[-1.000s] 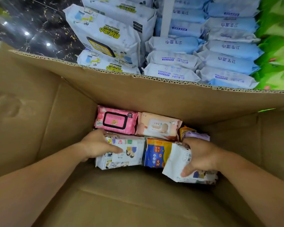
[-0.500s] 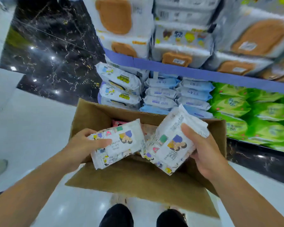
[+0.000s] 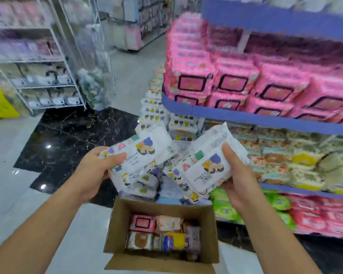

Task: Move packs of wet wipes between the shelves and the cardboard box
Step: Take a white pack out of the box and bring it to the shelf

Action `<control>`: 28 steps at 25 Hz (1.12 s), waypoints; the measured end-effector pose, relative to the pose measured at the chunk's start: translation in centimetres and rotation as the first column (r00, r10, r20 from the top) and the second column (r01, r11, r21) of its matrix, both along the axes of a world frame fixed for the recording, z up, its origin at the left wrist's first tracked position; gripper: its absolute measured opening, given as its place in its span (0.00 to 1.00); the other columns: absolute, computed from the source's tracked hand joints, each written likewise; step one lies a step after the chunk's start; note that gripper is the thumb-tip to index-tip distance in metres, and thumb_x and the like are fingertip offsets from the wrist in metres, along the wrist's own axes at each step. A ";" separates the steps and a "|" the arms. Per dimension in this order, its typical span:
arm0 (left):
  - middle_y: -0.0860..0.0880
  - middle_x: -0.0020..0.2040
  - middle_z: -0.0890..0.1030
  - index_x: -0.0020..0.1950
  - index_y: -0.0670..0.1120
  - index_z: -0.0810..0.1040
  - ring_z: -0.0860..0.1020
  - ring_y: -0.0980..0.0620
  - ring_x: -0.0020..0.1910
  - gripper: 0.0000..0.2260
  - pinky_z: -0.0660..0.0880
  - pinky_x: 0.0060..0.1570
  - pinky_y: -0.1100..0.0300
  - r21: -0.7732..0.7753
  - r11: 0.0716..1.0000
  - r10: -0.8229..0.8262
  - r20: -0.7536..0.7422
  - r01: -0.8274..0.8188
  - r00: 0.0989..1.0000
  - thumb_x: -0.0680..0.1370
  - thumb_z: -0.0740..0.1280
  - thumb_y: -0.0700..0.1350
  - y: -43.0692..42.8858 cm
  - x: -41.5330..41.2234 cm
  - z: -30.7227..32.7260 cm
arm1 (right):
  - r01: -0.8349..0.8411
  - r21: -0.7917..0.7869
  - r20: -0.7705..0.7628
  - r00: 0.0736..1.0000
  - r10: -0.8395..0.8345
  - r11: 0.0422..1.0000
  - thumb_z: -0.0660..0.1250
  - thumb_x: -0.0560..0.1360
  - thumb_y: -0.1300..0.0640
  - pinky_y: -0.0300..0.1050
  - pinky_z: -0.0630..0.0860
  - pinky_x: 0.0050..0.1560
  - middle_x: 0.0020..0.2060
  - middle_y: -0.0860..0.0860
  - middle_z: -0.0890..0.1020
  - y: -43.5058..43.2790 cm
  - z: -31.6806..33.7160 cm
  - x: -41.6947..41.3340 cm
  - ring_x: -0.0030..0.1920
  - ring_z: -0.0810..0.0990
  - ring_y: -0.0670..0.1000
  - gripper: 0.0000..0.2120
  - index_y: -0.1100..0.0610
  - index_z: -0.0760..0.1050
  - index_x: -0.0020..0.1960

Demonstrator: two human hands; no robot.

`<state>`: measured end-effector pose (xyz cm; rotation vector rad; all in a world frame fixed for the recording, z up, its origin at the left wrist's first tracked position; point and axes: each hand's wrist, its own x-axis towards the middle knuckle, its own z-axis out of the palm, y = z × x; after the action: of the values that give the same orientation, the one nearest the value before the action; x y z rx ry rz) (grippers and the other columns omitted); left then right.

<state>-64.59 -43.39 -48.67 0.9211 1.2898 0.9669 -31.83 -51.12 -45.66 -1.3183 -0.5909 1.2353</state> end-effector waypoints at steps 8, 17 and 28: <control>0.39 0.56 0.86 0.63 0.42 0.77 0.84 0.36 0.54 0.47 0.75 0.59 0.33 0.391 0.907 -0.199 0.070 0.157 0.977 0.50 0.86 0.59 4.4 1.5 22.3 | -0.043 0.266 0.194 0.981 -0.010 0.963 0.73 0.71 0.45 0.44 0.79 0.36 0.48 0.52 0.88 0.9 20.9 -0.2 0.41 0.87 0.53 0.22 0.53 0.82 0.61; 0.42 0.48 0.88 0.60 0.39 0.80 0.87 0.40 0.46 0.28 0.81 0.45 0.47 0.534 0.840 -0.188 0.113 0.100 0.976 0.64 0.79 0.49 8.8 8.2 31.3 | 0.046 0.275 0.285 0.950 -0.127 0.960 0.76 0.64 0.41 0.57 0.78 0.59 0.50 0.51 0.88 5.7 30.1 5.2 0.52 0.86 0.56 0.26 0.52 0.82 0.59; 0.44 0.47 0.88 0.56 0.45 0.82 0.87 0.43 0.45 0.21 0.80 0.51 0.43 0.393 0.901 0.045 0.334 -0.183 0.942 0.66 0.78 0.52 16.9 19.2 29.5 | -0.331 0.191 0.936 0.344 -0.070 0.924 0.82 0.59 0.36 0.52 0.81 0.56 0.59 0.45 0.83 27.3 42.8 17.0 0.52 0.84 0.51 0.41 0.48 0.75 0.67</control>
<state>-45.37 -26.48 -19.13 0.9693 0.8813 1.4622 -14.83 -23.77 -2.83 -1.6045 -1.7157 0.2710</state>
